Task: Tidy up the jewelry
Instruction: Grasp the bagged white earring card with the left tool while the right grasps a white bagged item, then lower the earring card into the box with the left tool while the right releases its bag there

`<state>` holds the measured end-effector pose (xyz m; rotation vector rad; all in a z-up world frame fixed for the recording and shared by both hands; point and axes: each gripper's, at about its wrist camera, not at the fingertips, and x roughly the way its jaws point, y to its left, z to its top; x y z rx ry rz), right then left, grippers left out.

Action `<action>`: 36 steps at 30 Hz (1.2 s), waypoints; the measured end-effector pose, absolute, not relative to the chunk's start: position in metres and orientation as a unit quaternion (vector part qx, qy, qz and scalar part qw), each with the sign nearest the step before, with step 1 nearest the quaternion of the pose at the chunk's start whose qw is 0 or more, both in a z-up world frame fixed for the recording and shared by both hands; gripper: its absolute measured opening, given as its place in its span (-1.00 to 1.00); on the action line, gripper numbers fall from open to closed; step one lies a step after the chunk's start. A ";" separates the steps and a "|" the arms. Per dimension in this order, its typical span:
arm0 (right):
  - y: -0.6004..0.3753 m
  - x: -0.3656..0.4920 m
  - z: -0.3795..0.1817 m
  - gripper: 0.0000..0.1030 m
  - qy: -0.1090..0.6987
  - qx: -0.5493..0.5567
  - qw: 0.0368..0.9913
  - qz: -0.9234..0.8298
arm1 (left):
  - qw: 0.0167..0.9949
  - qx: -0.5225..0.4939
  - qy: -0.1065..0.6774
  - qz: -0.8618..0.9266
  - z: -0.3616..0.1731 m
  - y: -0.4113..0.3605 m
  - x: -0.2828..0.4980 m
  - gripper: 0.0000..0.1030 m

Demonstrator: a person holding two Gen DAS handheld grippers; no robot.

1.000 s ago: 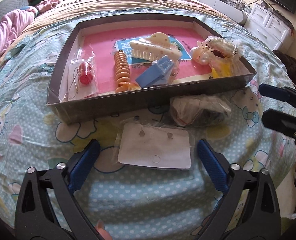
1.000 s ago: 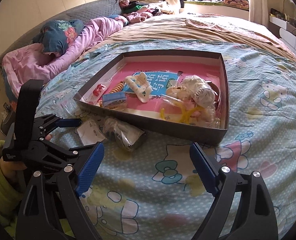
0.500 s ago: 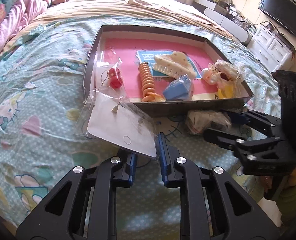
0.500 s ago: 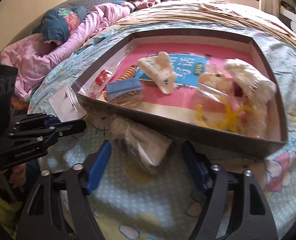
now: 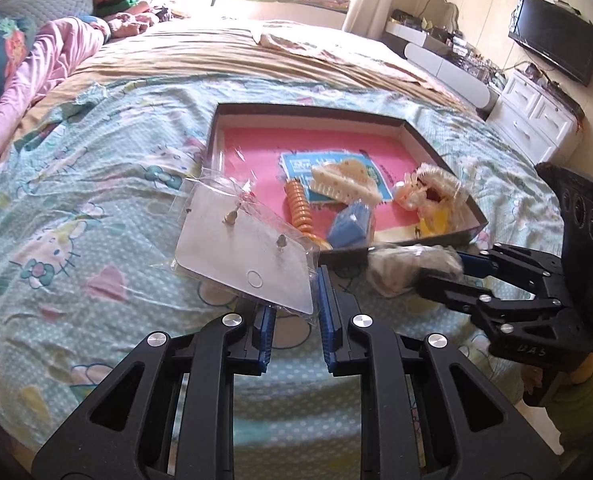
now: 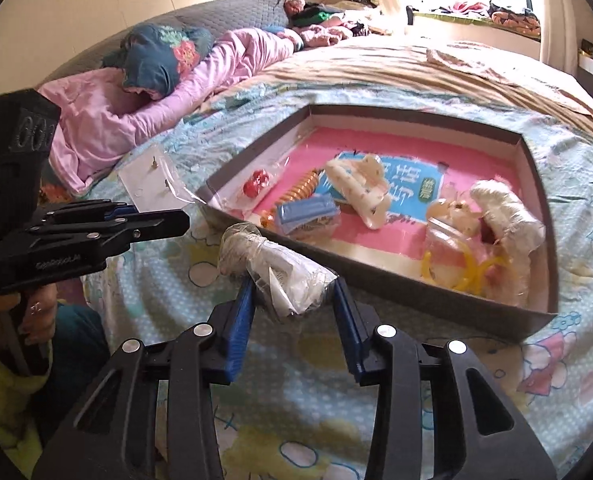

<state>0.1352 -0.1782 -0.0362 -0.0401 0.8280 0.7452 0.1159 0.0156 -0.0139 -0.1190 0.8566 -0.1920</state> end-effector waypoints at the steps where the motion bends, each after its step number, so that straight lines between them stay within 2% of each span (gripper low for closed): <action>1: -0.182 0.135 -0.032 -0.27 0.387 -0.016 0.852 0.352 | 0.905 -0.061 0.411 -0.091 -0.011 0.017 0.116 -0.77; 24: -0.222 0.182 0.005 -0.27 0.327 -0.006 0.904 0.274 | 0.905 -0.053 0.412 -0.092 -0.005 -0.005 0.156 -0.77; 36: -0.218 0.195 -0.003 -0.27 0.338 -0.009 0.903 0.265 | 0.898 -0.047 0.430 -0.083 -0.022 -0.008 0.177 -0.77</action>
